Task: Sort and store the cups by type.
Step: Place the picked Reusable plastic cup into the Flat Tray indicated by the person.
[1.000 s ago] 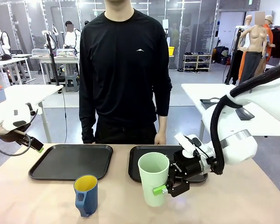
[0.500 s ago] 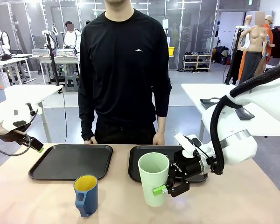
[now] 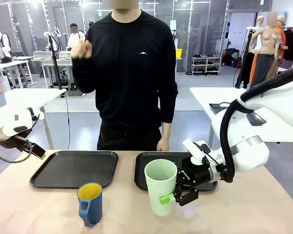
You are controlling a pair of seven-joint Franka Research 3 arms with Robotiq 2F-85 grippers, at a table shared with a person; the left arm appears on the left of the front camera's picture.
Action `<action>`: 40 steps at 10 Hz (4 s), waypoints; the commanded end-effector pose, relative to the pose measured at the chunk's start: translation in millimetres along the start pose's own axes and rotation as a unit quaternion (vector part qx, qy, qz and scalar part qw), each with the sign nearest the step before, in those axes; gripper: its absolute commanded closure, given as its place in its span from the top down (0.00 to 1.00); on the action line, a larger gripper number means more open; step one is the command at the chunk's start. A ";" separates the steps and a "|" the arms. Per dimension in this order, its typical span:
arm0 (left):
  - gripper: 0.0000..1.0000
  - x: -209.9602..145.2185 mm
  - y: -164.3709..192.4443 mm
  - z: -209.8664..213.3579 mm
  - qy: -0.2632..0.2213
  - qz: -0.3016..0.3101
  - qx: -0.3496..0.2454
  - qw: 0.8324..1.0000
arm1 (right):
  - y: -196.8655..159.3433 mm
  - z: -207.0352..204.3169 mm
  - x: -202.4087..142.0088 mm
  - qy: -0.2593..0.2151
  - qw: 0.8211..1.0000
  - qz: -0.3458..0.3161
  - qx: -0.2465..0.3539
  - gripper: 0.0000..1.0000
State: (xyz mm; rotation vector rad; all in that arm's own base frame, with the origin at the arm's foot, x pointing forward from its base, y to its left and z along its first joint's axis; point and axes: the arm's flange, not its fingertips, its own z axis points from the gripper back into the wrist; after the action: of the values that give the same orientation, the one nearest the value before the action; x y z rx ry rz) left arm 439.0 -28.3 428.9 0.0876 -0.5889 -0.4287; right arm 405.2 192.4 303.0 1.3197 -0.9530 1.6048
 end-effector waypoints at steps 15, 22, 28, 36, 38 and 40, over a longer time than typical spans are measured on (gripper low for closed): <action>1.00 -0.2 1.6 0.8 -0.002 0.003 -0.001 1.000 | -112.1 -42.2 40.4 -0.007 1.000 0.020 0.003 0.86; 1.00 -0.2 1.6 0.8 -0.002 0.003 -0.001 1.000 | -234.8 -129.1 62.9 -0.038 0.999 0.027 -0.020 0.86; 1.00 -0.2 1.6 0.8 -0.002 0.003 -0.001 1.000 | -290.5 -189.7 33.0 -0.053 0.995 0.007 -0.081 0.86; 1.00 -0.2 1.6 0.8 -0.002 0.003 -0.001 1.000 | -318.4 -189.7 -31.5 -0.095 0.983 -0.016 -0.156 0.86; 1.00 -0.2 1.6 0.8 -0.002 0.003 -0.001 1.000 | -319.1 -193.4 -43.7 -0.090 0.982 -0.025 -0.162 0.86; 1.00 -0.2 1.6 0.8 -0.002 0.003 -0.001 1.000 | -319.2 -199.0 -52.5 -0.076 0.983 -0.021 -0.163 0.86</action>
State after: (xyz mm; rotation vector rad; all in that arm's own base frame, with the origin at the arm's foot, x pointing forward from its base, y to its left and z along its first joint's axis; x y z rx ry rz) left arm 438.9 -28.4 428.9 0.0876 -0.5889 -0.4290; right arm 631.0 475.7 234.5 1.2645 -1.1830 1.2596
